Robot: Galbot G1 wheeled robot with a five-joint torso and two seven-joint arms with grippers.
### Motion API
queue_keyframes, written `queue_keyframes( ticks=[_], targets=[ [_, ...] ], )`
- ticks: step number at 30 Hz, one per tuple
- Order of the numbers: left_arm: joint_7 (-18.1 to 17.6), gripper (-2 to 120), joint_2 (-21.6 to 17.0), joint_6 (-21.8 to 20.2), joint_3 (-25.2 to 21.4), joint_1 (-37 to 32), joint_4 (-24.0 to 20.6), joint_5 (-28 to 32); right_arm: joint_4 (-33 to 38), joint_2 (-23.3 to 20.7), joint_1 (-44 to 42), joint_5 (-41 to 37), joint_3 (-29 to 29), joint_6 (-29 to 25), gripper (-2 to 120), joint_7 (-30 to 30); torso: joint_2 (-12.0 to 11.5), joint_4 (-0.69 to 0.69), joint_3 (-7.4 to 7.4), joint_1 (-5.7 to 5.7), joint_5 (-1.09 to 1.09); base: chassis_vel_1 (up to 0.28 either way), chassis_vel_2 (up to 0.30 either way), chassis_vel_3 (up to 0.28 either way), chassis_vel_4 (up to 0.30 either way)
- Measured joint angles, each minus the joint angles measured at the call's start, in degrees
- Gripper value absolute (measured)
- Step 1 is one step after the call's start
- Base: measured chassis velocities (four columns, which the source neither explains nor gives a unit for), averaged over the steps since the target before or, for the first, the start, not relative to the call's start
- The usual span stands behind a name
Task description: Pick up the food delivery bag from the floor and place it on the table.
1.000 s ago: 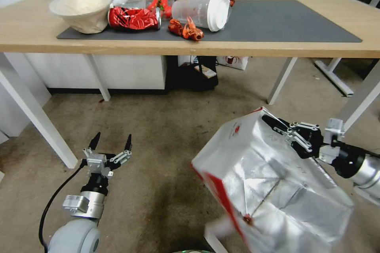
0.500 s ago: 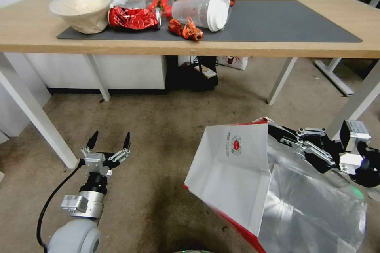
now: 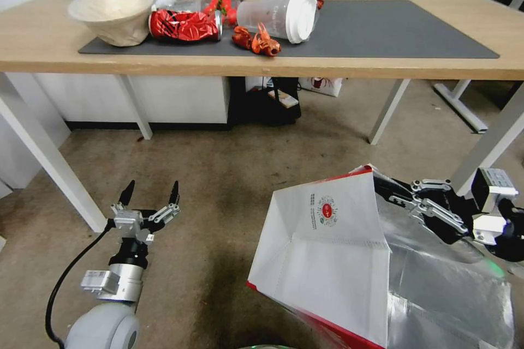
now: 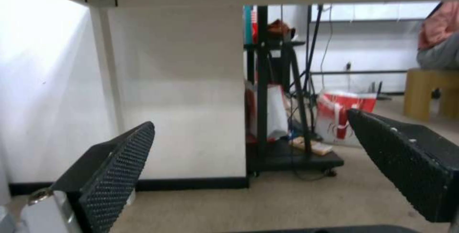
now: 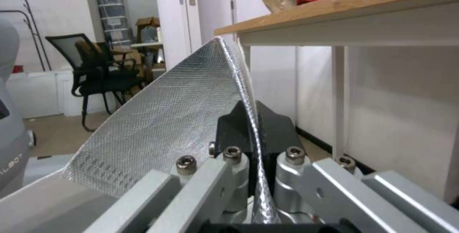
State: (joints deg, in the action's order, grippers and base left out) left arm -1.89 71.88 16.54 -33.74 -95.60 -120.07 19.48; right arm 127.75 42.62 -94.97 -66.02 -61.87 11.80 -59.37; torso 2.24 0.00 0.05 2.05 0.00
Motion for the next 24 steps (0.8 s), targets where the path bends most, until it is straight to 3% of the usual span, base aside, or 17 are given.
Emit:
queue_keyframes(
  ticks=[18, 24],
  targets=[
    [0.84, 100, -0.02, 0.23, -0.25, -0.47, -0.03, -0.23, 0.11, 0.67, -0.15, 0.92, -0.06, -0.1, 0, -0.09, 4.22, 0.0, 3.96, 0.29, 0.0, 0.0, 0.0, 0.0, 0.0],
    [-0.27, 100, 0.01, -1.38, -0.28, -1.06, -1.0, -1.85, 0.29, 0.83, -0.28, 1.02, -0.2, -0.13, 0, -0.08, 5.92, 0.0, 5.49, 0.51, 0.0, 0.0, 0.0, 0.0, 0.0]
  ],
)
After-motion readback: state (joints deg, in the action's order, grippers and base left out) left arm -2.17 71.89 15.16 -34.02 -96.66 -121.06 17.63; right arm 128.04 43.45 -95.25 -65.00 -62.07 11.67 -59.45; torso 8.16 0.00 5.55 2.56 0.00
